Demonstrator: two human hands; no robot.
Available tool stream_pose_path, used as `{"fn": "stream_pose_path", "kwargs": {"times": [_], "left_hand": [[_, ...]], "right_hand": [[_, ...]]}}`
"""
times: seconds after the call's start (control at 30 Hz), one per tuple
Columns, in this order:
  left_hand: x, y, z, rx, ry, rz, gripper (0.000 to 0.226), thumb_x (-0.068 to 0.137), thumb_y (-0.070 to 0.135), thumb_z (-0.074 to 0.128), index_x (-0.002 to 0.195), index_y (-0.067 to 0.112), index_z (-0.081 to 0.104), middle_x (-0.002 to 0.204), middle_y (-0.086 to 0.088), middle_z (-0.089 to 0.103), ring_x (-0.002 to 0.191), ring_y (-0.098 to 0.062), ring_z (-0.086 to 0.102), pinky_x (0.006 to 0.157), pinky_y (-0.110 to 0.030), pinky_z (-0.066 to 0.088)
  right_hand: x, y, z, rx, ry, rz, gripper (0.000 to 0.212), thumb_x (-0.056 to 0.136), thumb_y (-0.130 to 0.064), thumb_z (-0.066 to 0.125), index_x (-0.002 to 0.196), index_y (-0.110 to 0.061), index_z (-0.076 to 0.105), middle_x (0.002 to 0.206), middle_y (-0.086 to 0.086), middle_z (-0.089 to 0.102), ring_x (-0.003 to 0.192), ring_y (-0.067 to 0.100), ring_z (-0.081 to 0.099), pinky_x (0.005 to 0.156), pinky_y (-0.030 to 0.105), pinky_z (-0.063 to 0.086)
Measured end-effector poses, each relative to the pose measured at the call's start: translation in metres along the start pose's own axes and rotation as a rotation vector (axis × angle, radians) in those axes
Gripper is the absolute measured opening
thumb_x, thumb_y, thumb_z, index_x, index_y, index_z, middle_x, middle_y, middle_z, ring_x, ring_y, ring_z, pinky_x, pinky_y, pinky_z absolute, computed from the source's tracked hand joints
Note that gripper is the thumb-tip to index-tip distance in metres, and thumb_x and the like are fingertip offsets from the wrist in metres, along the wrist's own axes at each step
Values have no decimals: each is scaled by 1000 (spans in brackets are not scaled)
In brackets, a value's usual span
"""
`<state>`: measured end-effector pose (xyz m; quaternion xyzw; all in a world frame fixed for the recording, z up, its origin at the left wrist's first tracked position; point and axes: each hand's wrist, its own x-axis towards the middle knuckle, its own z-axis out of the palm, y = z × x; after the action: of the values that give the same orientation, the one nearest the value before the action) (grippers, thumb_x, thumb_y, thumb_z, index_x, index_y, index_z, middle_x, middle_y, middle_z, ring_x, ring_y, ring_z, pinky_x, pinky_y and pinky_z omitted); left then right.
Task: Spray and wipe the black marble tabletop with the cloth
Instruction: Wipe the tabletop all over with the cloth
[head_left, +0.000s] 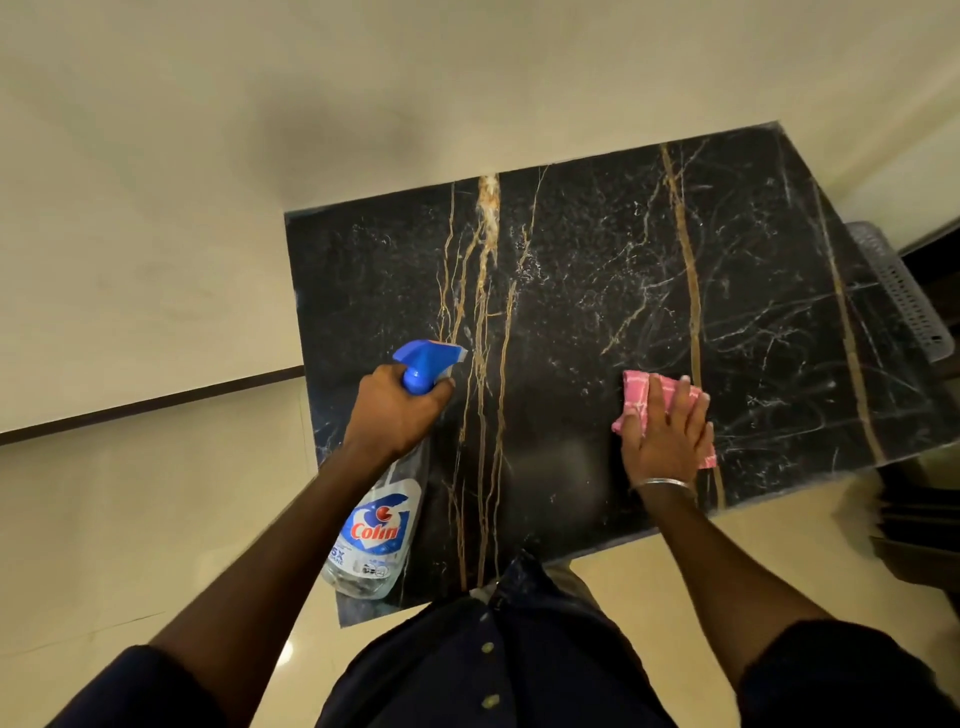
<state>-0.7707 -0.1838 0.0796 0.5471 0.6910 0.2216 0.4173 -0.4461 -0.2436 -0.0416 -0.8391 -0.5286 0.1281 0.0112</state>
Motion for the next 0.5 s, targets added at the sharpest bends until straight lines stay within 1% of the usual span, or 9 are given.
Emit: {"fn": "stream_pose_path", "kwargs": {"times": [0.03,0.07,0.1,0.17,0.23,0.27,0.33,0.43,0.5], "left_hand": [[0,-1,0,-1,0,1,18,88,27,67,94,14,57,69,4,57,59,-8,55,55,-14,39],[-1,-1,0,0,3,1,20,88,28,67,95,13,57,70,4,57,60,-8,56,55,-15,39],[-2,-2,0,2,7,-4,21,88,29,67,96,12,57,70,4,57,61,-9,56,56,-15,40],[-5,-4,-1,6,15,-16,23,87,29,68,99,12,57,72,4,57,62,-9,56,56,-16,40],[-9,-6,-3,13,31,-22,25,87,29,68,98,10,59,70,4,57,60,-9,56,55,-16,39],[-11,-7,-4,20,43,-24,26,86,30,69,97,8,60,68,4,57,59,-9,56,55,-16,39],[-15,-10,-6,50,69,-36,30,85,33,69,96,6,62,67,5,56,58,-9,55,54,-18,38],[-20,-15,-8,64,95,-75,37,85,36,69,103,6,61,70,6,55,61,-8,55,54,-18,38],[-21,-17,-9,56,84,-79,37,86,34,68,106,4,62,69,5,57,61,-9,56,55,-17,39]], "right_hand": [[0,-16,3,24,6,39,69,94,-52,19,157,-22,17,163,15,9,148,43,7,115,63,16],[-1,-32,6,32,5,38,69,94,-51,21,157,-22,16,163,16,10,148,44,8,115,63,17],[-3,-50,9,25,-1,-1,69,93,-51,23,156,-23,17,163,16,11,147,44,9,115,64,17],[-12,-87,15,2,-25,-167,69,92,-52,27,156,-25,19,163,15,11,147,44,8,116,62,16],[-27,-126,23,-10,-72,-367,69,94,-53,28,156,-29,14,164,12,7,149,40,5,118,59,11],[-36,-145,28,-12,-91,-457,68,94,-54,28,156,-31,13,164,12,9,149,39,6,118,59,10],[-51,-173,34,-20,-119,-616,67,93,-53,31,153,-30,16,161,12,19,148,39,15,117,60,16],[-48,-182,36,-81,-170,-813,65,93,-51,34,151,-27,16,158,12,27,145,38,23,113,61,26],[-27,-169,32,-157,-167,-888,63,95,-53,33,152,-30,18,160,9,22,147,37,19,117,58,20]]}}
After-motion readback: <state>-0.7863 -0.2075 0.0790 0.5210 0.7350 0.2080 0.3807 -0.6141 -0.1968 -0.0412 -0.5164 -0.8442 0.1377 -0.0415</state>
